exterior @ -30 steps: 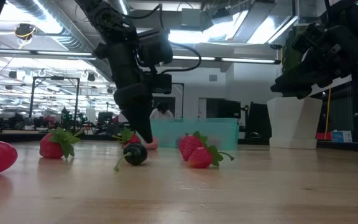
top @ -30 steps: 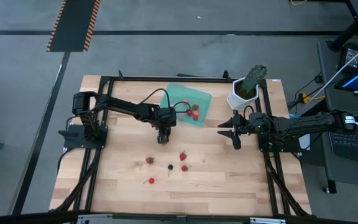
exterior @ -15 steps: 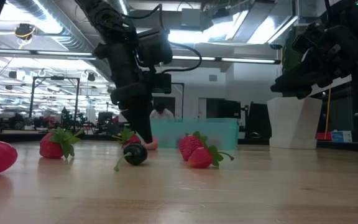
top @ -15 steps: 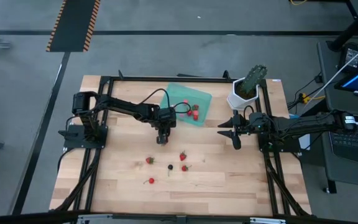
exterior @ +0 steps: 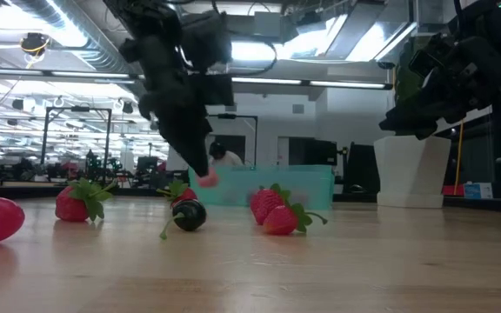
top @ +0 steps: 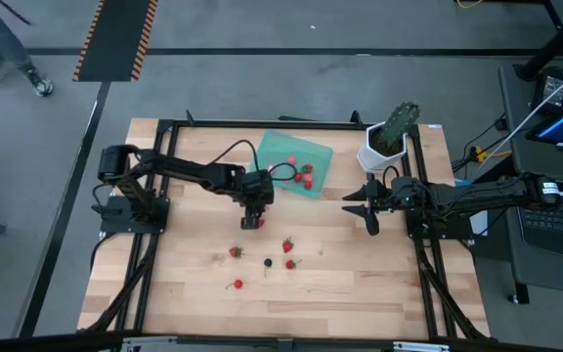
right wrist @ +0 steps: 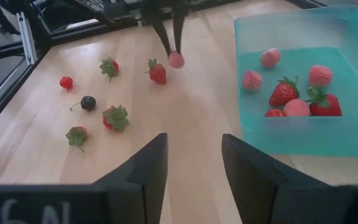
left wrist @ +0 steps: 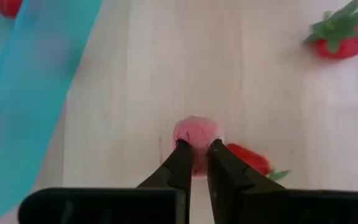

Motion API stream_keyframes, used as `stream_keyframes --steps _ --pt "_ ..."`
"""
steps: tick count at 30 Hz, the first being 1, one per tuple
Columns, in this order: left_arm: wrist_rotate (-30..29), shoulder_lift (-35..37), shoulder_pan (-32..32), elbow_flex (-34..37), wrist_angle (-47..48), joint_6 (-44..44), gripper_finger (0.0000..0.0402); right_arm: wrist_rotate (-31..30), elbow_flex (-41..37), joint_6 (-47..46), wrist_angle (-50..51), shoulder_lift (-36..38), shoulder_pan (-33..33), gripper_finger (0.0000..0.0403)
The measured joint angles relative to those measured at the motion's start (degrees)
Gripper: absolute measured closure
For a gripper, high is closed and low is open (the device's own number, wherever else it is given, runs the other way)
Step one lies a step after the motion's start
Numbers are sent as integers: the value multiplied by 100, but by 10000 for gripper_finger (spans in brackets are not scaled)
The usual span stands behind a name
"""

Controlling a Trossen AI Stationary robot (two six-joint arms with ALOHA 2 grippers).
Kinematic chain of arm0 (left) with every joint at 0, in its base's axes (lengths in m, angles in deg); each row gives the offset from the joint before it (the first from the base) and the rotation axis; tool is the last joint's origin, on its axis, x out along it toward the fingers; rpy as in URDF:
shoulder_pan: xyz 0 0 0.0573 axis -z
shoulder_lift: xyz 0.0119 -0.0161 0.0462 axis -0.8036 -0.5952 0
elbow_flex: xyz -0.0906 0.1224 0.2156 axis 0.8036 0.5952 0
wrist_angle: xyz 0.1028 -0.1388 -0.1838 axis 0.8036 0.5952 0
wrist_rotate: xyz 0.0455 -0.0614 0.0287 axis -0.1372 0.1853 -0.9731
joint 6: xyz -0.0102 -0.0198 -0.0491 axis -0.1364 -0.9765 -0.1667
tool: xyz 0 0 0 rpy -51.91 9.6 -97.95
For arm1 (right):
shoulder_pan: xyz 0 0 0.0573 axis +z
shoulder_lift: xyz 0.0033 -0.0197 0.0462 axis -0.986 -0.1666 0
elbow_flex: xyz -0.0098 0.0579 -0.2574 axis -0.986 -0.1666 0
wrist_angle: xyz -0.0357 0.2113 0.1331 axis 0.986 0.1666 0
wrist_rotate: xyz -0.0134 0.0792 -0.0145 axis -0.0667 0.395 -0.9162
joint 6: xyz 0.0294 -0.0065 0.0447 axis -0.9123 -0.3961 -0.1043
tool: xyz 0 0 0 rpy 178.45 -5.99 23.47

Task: Pick and placing Produce into tupperware
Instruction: Put the pink peach into the light blue bin

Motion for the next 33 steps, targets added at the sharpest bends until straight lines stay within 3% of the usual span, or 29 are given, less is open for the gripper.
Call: stream_keyframes --steps 6,13,24,33 --pt "-84 640 96 117 102 71 379 0 0 -1 41 -2 0 249" --pt "-283 1904 91 1029 -133 -355 379 1 0 -1 90 0 0 249" --pt "-216 3945 239 2779 -2165 -447 379 0 0 -2 107 -2 0 249" --pt "428 4696 276 4179 -4211 -580 379 0 0 3 101 -2 0 249"
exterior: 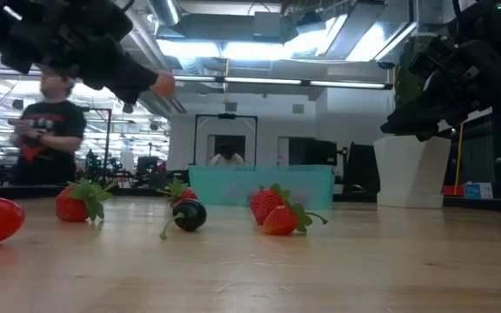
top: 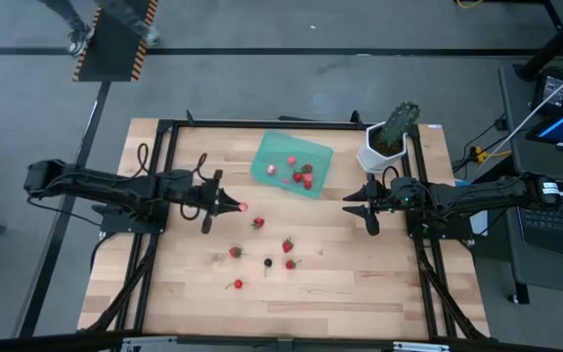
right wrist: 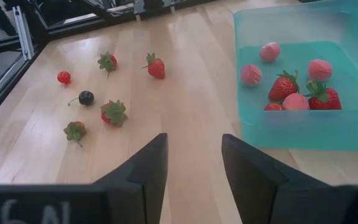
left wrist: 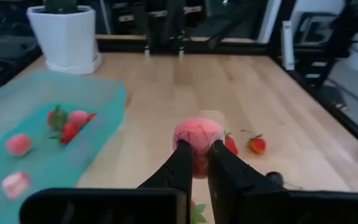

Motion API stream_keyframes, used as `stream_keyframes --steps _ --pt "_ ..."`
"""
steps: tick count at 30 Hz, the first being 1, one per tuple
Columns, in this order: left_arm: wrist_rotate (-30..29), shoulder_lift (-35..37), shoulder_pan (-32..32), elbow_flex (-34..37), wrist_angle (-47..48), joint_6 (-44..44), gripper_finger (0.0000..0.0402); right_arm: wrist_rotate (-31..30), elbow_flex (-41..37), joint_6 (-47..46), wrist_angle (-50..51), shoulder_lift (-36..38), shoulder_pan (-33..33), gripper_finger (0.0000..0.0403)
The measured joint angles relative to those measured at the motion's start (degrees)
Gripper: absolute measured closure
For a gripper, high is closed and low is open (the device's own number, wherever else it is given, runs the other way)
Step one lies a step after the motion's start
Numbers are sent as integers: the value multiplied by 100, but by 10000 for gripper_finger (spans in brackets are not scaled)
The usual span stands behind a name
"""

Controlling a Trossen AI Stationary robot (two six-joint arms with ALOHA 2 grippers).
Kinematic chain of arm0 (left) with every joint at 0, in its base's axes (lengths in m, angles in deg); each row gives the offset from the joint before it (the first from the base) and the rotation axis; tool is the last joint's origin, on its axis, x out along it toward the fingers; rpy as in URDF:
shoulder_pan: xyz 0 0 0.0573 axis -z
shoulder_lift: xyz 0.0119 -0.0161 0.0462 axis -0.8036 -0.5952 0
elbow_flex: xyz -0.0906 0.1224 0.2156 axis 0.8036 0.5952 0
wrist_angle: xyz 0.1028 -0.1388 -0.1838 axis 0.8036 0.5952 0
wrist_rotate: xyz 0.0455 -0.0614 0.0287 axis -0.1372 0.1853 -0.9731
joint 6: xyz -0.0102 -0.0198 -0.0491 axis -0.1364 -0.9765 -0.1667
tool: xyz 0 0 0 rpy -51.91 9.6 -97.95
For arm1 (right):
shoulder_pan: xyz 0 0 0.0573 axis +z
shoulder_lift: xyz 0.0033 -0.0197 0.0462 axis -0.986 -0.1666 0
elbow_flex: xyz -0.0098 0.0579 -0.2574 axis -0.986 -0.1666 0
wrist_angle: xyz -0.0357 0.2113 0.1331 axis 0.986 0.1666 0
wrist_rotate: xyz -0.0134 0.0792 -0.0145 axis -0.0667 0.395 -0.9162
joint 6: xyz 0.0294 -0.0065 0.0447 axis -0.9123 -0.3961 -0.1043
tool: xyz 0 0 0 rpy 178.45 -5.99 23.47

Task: Pick and placing Produce into tupperware
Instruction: Put the pink peach into the light blue bin

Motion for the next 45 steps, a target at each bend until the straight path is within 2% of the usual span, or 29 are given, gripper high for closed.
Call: stream_keyframes --steps 5,14,20,34,45 --pt "472 40 -2 457 -541 -188 379 0 0 -4 -3 0 -1 249" --pt "1029 38 -4 1140 -2112 -214 379 0 0 -4 -3 0 -1 249" --pt "441 38 -14 1437 -2562 -356 380 0 0 -4 -3 0 -2 249" --pt "-1357 34 -11 1449 -2494 -466 385 0 0 15 -3 1 -1 249" --pt "-2184 34 -11 1441 -2367 -443 385 0 0 35 -3 0 0 249"
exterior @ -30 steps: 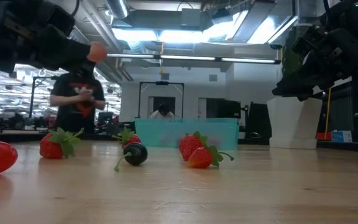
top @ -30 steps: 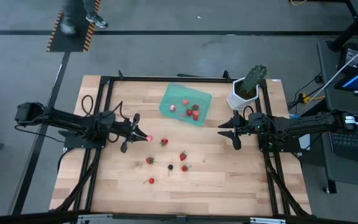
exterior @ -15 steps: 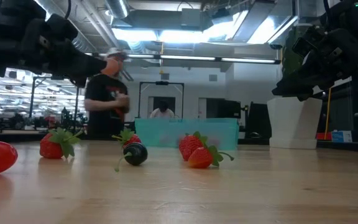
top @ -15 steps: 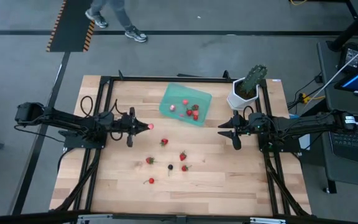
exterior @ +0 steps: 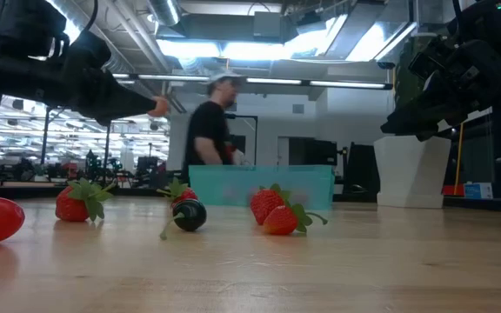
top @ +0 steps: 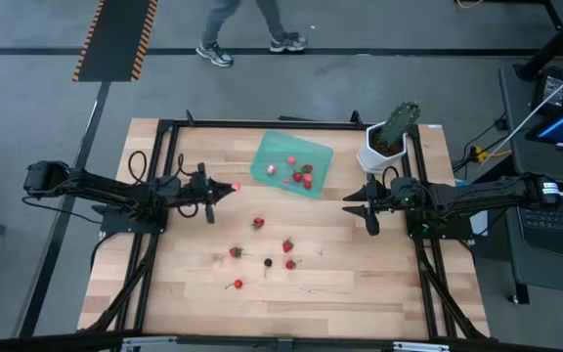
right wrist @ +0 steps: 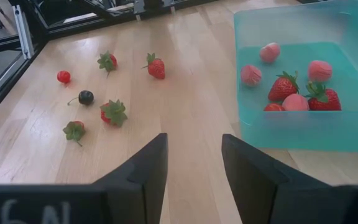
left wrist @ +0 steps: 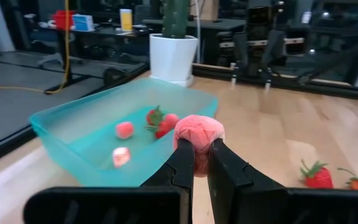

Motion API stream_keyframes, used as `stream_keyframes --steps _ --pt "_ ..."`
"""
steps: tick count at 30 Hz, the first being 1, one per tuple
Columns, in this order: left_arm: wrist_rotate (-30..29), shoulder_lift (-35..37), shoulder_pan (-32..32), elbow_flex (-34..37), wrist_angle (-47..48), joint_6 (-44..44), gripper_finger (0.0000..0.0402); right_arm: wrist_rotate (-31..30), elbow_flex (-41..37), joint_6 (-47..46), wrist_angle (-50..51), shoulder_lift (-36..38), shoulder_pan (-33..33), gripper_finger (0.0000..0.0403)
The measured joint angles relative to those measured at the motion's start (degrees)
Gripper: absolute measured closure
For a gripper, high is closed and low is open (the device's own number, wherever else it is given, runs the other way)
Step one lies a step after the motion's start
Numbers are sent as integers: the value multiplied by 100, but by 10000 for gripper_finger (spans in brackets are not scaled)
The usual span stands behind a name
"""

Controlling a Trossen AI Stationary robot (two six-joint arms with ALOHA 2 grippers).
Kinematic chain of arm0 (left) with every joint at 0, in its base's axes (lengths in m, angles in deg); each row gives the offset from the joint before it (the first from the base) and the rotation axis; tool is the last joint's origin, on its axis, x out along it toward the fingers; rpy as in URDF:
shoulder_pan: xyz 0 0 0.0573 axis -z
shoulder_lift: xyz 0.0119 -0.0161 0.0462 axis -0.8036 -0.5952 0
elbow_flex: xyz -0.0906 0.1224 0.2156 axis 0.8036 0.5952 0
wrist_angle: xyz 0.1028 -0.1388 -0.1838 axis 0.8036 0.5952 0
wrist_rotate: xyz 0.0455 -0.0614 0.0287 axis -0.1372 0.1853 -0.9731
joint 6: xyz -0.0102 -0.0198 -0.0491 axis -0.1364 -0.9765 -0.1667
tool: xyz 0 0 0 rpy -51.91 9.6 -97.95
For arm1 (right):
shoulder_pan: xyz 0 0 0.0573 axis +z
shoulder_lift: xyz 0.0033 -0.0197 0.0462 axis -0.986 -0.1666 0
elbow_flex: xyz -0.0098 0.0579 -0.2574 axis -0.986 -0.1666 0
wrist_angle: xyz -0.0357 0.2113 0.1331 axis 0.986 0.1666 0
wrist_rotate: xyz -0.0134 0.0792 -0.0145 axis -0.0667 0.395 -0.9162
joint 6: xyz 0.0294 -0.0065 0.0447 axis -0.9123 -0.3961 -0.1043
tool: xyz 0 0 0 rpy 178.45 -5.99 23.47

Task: Pick and placing Produce into tupperware
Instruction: Put the pink peach into the light blue bin

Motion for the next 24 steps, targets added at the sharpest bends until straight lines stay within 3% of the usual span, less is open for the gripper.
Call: stream_keyframes --steps 11,24 --pt "-447 -201 -339 -611 1181 18 385 -2 0 4 0 2 -1 249" --pt "85 -1222 -1164 -1368 1143 263 386 -2 0 2 0 2 -1 249"
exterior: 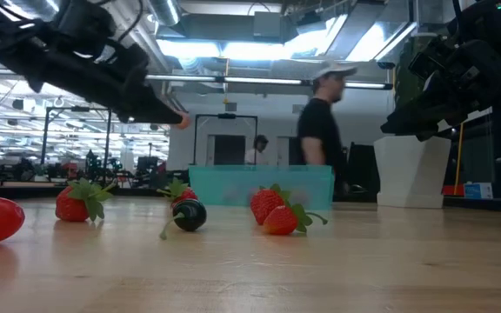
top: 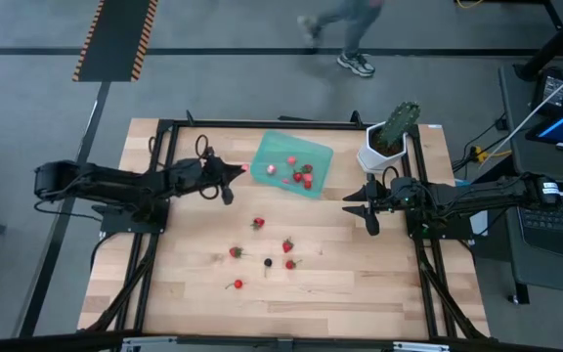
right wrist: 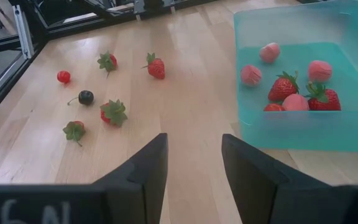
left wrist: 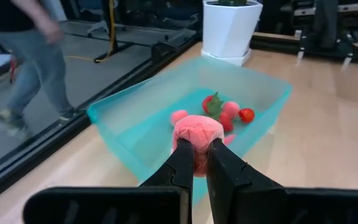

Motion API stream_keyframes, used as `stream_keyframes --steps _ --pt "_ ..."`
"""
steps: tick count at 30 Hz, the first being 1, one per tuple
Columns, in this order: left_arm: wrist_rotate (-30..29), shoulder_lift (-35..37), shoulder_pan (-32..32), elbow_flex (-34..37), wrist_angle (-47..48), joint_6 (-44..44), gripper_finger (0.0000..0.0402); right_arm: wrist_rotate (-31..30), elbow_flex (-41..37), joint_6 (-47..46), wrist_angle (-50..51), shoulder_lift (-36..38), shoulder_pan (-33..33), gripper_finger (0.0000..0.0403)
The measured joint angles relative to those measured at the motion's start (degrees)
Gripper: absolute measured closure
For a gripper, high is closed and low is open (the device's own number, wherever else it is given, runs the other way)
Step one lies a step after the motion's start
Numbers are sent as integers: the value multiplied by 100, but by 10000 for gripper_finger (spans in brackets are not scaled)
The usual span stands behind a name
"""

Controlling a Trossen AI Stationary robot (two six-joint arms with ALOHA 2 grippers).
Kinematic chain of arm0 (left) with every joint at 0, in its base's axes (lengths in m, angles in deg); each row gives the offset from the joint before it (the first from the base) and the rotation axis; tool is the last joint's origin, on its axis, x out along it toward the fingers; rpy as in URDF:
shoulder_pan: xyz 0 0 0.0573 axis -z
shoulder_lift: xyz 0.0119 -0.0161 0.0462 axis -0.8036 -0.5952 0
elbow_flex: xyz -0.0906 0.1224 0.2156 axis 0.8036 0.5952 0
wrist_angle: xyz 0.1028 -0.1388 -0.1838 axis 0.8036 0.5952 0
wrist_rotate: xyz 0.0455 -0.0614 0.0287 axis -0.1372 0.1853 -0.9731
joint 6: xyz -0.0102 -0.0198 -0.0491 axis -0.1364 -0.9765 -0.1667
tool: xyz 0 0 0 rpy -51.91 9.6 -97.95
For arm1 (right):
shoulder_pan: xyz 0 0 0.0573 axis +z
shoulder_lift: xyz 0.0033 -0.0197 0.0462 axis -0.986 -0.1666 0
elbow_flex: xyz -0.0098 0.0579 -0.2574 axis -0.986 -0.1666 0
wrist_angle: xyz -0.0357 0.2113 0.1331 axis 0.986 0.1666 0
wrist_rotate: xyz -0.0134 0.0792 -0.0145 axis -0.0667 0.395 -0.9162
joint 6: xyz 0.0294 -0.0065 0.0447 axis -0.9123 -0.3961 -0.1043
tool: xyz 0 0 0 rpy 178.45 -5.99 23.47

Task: Pick and placing Produce into tupperware
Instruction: Put the pink peach into the light blue bin

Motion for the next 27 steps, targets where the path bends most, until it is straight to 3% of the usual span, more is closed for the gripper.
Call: stream_keyframes --steps 12,21,27 --pt "1462 -1543 -959 -1287 635 7 388 0 0 -15 4 0 1 249" --pt "1842 -2308 -1099 -2406 2121 180 388 0 0 -16 32 0 1 249" --pt "1888 -2805 -1105 -2942 2491 368 388 0 0 -17 66 0 0 249"
